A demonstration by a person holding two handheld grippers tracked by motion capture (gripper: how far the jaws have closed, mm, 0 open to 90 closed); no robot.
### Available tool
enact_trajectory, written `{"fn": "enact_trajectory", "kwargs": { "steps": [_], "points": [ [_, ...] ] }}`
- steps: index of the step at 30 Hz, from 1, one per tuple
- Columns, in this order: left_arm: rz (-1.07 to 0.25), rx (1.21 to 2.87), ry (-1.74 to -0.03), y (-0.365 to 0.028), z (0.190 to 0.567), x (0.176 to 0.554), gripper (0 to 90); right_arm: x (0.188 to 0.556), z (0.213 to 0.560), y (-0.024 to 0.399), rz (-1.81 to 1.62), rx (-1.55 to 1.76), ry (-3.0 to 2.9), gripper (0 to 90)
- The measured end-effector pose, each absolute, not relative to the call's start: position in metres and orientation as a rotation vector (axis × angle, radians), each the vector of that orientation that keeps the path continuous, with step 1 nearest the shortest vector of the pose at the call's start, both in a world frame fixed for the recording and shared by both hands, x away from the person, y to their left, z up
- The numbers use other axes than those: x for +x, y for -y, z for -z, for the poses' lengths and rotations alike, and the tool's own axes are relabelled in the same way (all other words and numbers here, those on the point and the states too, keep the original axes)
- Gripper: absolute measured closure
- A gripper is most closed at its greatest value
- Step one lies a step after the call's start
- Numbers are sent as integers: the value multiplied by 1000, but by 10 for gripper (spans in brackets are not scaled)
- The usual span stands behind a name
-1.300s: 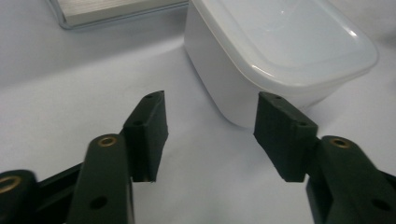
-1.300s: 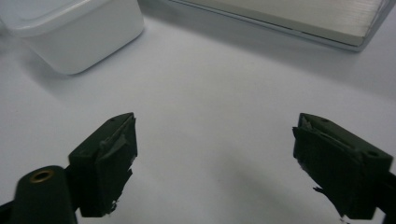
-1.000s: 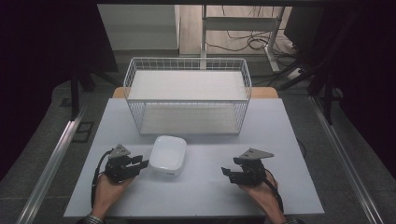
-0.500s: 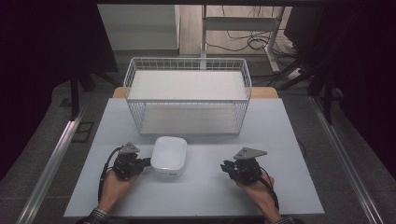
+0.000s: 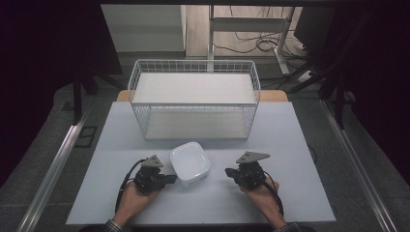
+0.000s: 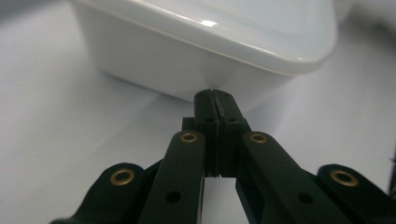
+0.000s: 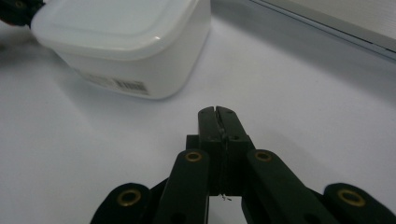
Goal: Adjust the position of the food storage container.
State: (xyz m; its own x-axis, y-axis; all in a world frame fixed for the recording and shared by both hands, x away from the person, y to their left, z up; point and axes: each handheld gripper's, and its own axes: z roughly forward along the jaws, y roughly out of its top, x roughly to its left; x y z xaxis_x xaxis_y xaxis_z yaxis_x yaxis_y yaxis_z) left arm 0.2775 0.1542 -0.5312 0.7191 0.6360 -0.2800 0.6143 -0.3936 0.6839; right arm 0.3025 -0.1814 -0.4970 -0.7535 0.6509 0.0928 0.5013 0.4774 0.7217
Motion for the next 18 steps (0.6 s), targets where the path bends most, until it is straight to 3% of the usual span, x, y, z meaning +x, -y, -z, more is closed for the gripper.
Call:
{"fn": "enact_trajectory", "kwargs": {
  "steps": [3, 8, 14, 18],
  "points": [
    [-85, 2119, -964, -157, 526, 278, 900, 303, 499, 177, -1144, 1003, -2545, 891],
    [-178, 1983, -1103, -195, 516, 308, 900, 301, 503, 164, -1166, 998, -2588, 891],
    [-143, 2006, -1067, -182, 525, 344, 900, 301, 506, 147, -1167, 965, -2619, 891],
    [-138, 2052, -1055, -172, 529, 342, 900, 304, 509, 140, -1166, 970, -2628, 891]
  ]
}}
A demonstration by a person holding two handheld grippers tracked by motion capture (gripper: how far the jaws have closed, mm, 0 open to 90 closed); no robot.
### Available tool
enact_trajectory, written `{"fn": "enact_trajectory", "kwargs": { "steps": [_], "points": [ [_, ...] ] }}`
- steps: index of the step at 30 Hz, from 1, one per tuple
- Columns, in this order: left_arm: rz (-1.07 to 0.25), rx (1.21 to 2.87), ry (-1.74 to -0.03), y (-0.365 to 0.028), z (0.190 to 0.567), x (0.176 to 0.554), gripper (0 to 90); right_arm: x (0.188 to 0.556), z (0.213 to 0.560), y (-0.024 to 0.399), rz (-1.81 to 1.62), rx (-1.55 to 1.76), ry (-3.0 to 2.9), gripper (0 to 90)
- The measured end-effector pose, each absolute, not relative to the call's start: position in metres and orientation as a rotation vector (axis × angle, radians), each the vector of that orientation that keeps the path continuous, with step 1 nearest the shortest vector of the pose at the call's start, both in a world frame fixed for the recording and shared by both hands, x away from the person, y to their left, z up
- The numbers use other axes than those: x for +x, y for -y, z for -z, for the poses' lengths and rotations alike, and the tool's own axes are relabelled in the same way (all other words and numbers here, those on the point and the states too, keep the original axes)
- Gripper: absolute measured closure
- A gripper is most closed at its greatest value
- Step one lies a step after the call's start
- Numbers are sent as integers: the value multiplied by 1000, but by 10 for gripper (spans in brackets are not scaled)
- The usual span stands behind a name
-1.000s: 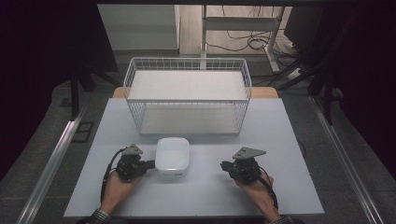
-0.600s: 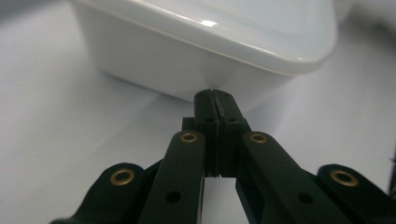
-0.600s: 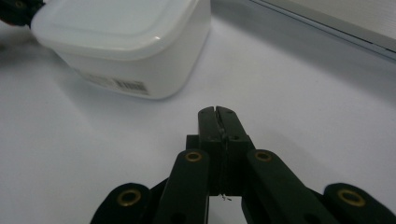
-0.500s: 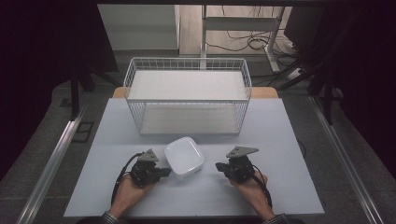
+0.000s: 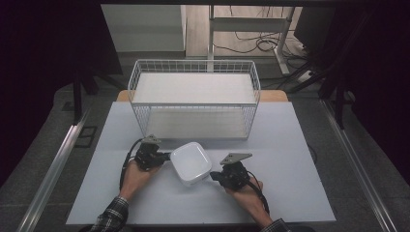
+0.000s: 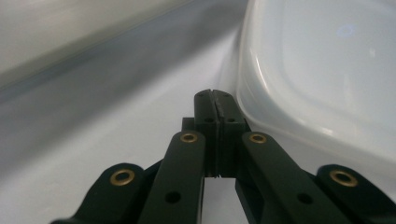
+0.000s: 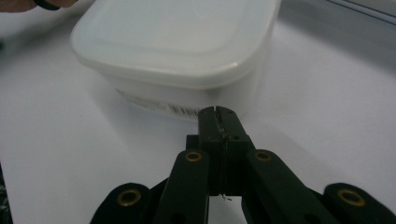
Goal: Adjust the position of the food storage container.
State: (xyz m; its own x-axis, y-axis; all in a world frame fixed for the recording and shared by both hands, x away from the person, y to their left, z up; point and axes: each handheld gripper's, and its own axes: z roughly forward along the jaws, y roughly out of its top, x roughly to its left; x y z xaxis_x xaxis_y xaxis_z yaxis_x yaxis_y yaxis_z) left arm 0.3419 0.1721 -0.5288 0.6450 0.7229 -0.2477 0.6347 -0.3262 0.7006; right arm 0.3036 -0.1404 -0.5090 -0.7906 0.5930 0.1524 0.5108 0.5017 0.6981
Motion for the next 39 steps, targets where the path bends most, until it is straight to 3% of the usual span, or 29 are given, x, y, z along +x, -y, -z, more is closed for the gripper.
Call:
{"fn": "enact_trajectory", "kwargs": {
  "steps": [22, 26, 30, 39],
  "points": [
    [-28, 2117, -968, -145, 525, 300, 900, 316, 508, 162, -1161, 1085, -2547, 891],
    [-147, 2071, -1059, -147, 521, 310, 900, 320, 508, 165, -1186, 1094, -2527, 890],
    [-119, 2036, -1055, -144, 523, 323, 900, 324, 511, 165, -1162, 1101, -2505, 890],
    [-111, 2075, -1043, -139, 520, 306, 900, 335, 511, 163, -1152, 1141, -2486, 891]
  ]
}}
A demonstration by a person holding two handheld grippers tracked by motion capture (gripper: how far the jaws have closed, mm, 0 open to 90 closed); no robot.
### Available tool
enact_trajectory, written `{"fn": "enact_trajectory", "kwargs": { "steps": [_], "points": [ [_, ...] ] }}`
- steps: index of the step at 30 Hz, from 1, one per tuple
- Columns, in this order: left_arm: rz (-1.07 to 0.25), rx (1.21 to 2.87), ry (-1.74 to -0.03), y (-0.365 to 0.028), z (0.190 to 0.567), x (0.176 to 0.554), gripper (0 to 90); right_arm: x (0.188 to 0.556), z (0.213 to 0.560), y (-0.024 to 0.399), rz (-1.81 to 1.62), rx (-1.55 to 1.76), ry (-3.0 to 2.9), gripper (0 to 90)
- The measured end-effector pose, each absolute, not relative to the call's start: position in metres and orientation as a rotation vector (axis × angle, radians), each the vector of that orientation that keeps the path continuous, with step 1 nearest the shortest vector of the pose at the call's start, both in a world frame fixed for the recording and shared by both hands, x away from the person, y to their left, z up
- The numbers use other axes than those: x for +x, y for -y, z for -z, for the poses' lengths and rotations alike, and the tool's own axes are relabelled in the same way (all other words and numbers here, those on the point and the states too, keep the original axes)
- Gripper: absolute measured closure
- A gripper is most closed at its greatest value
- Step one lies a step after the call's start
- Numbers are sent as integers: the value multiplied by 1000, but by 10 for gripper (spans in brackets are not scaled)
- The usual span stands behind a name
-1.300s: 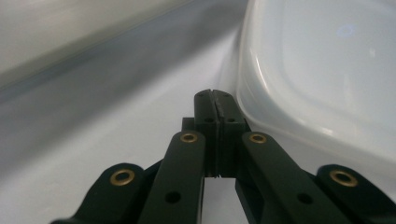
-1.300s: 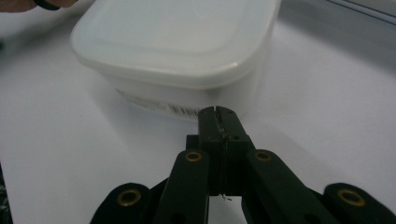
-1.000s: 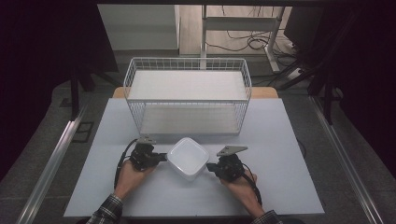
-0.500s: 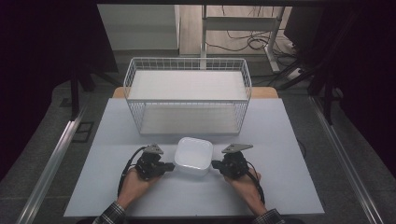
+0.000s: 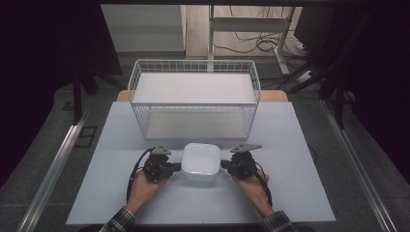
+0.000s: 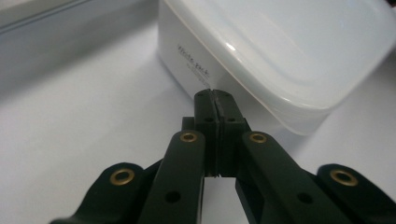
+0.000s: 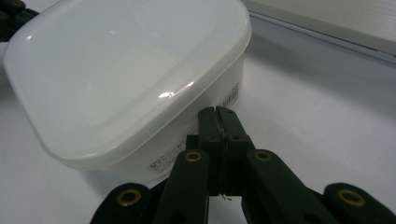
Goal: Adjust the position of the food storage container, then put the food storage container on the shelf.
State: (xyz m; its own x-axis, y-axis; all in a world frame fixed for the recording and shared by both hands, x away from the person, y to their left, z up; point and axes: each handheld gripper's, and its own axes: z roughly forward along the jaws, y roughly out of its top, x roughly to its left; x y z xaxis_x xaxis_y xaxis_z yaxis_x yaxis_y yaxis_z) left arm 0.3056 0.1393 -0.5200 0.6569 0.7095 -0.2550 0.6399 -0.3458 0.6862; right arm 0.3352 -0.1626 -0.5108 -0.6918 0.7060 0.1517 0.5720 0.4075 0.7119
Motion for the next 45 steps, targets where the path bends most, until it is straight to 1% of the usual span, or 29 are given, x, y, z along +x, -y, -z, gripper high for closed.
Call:
{"fn": "enact_trajectory", "kwargs": {
  "steps": [6, 9, 10, 11, 12, 13, 14, 15, 16, 17, 20, 21, 22, 23, 24, 25, 26, 27, 28, 30, 35, 38, 43, 45],
  "points": [
    [-116, 2067, -1048, -142, 520, 305, 890, 335, 512, 159, -1125, 1125, -2499, 890],
    [-164, 2082, -1048, -148, 518, 302, 765, 331, 509, 161, -1095, 1094, -2501, 868],
    [-174, 2082, -1043, -151, 517, 300, 765, 331, 509, 161, -1095, 1094, -2501, 868],
    [-179, 2067, -1042, -155, 516, 297, 716, 330, 507, 163, -1095, 1087, -2496, 856],
    [-181, 2059, -1039, -157, 515, 296, 594, 327, 503, 166, -1105, 1055, -2486, 820],
    [-189, 2054, -1026, -162, 515, 292, 533, 325, 501, 168, -1105, 1036, -2487, 788],
    [-189, 2054, -1026, -162, 515, 292, 481, 325, 501, 168, -1105, 1036, -2487, 788],
    [-188, 2062, -1017, -164, 515, 291, 481, 324, 500, 169, -1103, 1022, -2491, 748],
    [-187, 2068, -1018, -165, 516, 290, 412, 322, 499, 171, -1098, 1000, -2501, 674],
    [-189, 2067, -1026, -167, 518, 289, 341, 318, 499, 174, -1076, 982, -2503, 532],
    [-168, 2069, -1021, -168, 519, 289, 246, 315, 499, 181, -1091, 981, -2510, 370],
    [-170, 2066, -1009, -168, 520, 288, 224, 315, 500, 183, -1096, 982, -2502, 329],
    [-170, 2066, -1009, -168, 520, 288, 203, 315, 500, 183, -1096, 982, -2502, 329],
    [-179, 2068, -998, -169, 520, 287, 203, 315, 500, 185, -1098, 982, -2499, 306],
    [-185, 2061, -991, -169, 520, 287, 181, 315, 500, 187, -1108, 981, -2497, 277],
    [-202, 2045, -972, -169, 520, 287, 126, 316, 499, 189, -1143, 984, -2482, 222],
    [-202, 2045, -972, -169, 520, 287, 105, 316, 499, 189, -1143, 984, -2482, 222],
    [-211, 2046, -952, -169, 521, 287, 105, 316, 499, 189, -1149, 986, -2471, 207],
    [-220, 2052, -940, -169, 521, 287, 77, 316, 499, 189, -1153, 987, -2469, 186],
    [-248, 2079, -924, -170, 522, 287, 68, 317, 500, 189, -1161, 985, -2468, 162],
    [-207, 2059, -946, -172, 521, 289, 31, 317, 500, 187, -1159, 974, -2485, 121],
    [-168, 2034, -952, -174, 519, 290, 26, 317, 499, 185, -1162, 960, -2480, 103],
    [-175, 2019, -943, -175, 513, 290, 5, 318, 495, 183, -1172, 948, -2460, 85],
    [-174, 2023, -934, -174, 510, 291, 5, 319, 493, 182, -1182, 939, -2455, 62]
  ]
}}
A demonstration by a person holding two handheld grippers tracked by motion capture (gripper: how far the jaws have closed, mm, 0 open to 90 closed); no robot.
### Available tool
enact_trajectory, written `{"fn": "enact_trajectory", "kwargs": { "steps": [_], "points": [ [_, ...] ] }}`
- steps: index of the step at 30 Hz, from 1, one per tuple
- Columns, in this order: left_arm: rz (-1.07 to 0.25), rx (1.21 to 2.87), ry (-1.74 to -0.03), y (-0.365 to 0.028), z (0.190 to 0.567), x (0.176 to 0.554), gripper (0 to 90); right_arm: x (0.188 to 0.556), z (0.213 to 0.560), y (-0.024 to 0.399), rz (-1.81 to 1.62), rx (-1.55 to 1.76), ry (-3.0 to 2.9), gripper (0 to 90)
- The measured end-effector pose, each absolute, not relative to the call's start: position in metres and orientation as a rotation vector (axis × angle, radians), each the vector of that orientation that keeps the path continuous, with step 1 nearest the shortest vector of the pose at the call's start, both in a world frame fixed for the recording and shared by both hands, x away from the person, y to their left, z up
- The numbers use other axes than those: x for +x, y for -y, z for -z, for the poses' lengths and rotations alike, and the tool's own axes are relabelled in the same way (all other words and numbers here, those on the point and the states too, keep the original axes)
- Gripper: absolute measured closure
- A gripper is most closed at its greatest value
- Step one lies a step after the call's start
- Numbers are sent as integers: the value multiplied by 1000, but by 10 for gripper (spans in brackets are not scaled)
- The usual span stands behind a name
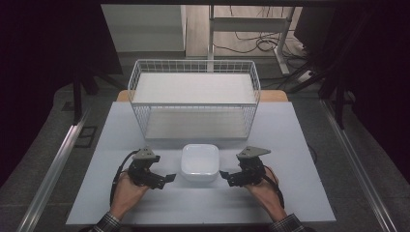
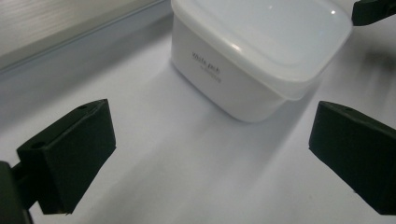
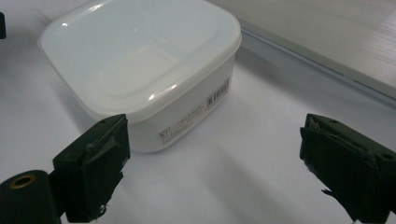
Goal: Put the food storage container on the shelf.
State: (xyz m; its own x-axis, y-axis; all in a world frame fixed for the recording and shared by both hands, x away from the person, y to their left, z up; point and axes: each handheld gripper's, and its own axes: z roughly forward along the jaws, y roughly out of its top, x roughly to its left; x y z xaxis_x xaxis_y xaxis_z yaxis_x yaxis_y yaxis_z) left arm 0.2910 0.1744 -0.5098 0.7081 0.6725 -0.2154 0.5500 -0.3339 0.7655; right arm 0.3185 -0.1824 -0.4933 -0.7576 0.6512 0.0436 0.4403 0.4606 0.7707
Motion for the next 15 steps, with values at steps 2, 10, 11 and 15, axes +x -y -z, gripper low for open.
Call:
{"fn": "enact_trajectory", "kwargs": {
  "steps": [2, 10, 11, 15],
  "points": [
    [-173, 2025, -926, -172, 505, 292, 19, 320, 490, 181, -1195, 947, -2440, 43],
    [-134, 1990, -938, -162, 487, 302, 115, 327, 472, 168, -1232, 987, -2422, 18],
    [-131, 1987, -938, -160, 486, 304, 130, 328, 472, 165, -1220, 994, -2426, 21],
    [-145, 2013, -912, -148, 484, 311, 182, 336, 472, 156, -1211, 1036, -2449, 95]
  ]
}}
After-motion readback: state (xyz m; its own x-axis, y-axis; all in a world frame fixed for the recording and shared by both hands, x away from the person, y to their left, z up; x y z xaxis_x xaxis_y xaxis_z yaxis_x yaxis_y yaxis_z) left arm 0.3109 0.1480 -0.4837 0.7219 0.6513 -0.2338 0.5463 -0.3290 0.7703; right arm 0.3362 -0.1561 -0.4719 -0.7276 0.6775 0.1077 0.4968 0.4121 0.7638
